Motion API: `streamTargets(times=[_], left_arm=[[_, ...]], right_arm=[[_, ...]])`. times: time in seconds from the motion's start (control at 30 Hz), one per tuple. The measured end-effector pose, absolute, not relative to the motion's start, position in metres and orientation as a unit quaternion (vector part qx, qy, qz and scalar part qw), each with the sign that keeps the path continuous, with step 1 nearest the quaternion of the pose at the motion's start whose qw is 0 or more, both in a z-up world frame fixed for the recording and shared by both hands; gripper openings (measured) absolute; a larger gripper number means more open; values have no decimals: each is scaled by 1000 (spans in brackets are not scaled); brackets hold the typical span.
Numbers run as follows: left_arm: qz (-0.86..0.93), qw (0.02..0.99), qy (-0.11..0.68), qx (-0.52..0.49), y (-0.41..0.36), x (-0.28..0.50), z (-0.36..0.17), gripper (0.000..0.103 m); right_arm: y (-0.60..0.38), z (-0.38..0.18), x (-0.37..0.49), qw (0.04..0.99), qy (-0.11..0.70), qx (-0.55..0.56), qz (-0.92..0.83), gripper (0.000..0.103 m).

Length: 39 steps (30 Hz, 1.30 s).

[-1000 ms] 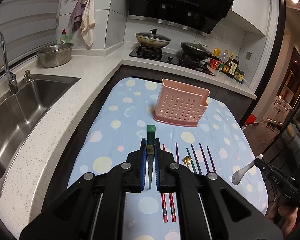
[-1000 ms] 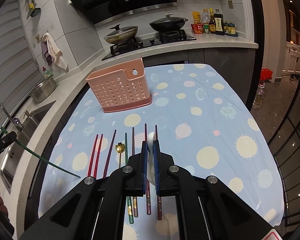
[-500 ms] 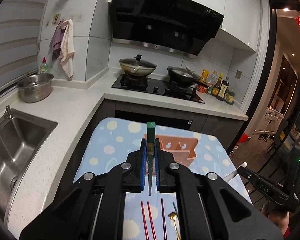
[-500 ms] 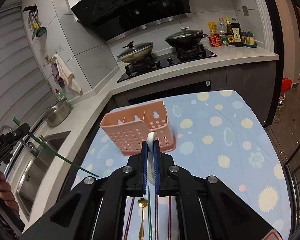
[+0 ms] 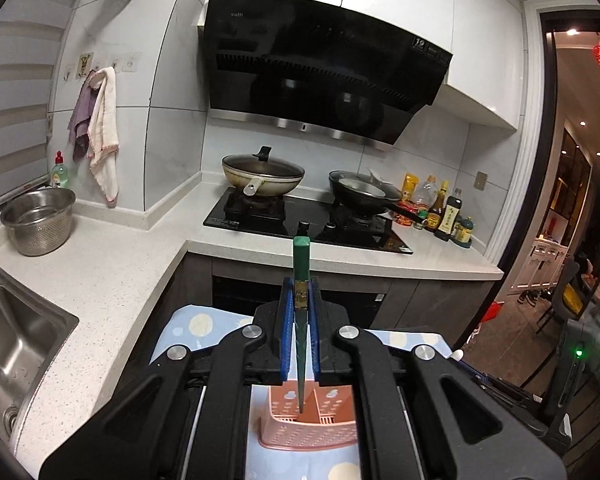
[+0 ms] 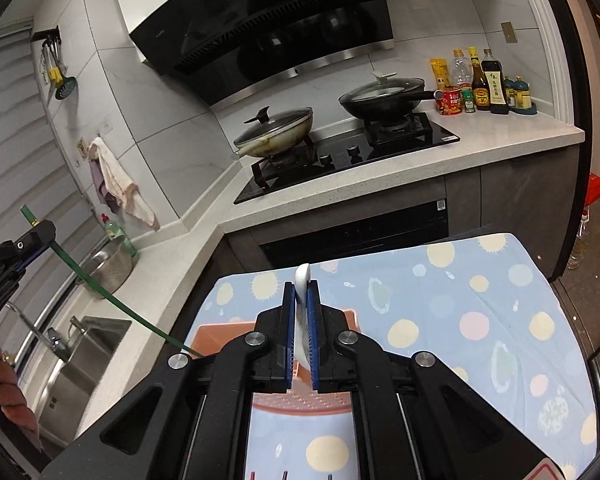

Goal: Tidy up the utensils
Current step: 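Lower both items into the pink holder and open both tools, then move both open tools back down to the remaining chopsticks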

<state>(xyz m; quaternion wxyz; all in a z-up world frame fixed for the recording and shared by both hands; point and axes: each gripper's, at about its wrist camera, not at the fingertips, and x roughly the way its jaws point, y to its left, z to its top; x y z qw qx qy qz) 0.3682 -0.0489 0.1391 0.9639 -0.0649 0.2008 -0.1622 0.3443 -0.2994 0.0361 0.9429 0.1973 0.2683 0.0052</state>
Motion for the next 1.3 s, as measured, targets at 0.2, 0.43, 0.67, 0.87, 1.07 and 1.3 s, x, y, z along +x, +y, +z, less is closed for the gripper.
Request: streamTargets(times=[0.2, 0.43, 0.67, 0.87, 1.07, 1.3], left_arm=[[-155, 958, 230, -74, -50, 396, 110, 7], [-149, 955, 248, -73, -44, 403, 89, 8], [-126, 956, 253, -83, -33, 393, 84, 37], [-117, 954, 263, -84, -18, 368, 80, 46], [-110, 951, 282, -68, -8, 328, 65, 46], [-97, 937, 330, -64, 8, 271, 21, 46]], right_arm=[[-296, 9, 365, 935, 298, 193, -2, 6], [-298, -9, 370, 931, 310, 193, -17, 9], [-294, 3, 352, 940, 293, 176, -27, 22], [-290, 14, 320, 941, 287, 177, -16, 28], [-280, 16, 270, 946, 281, 159, -19, 37], [-272, -14, 199, 938, 316, 143, -34, 37]])
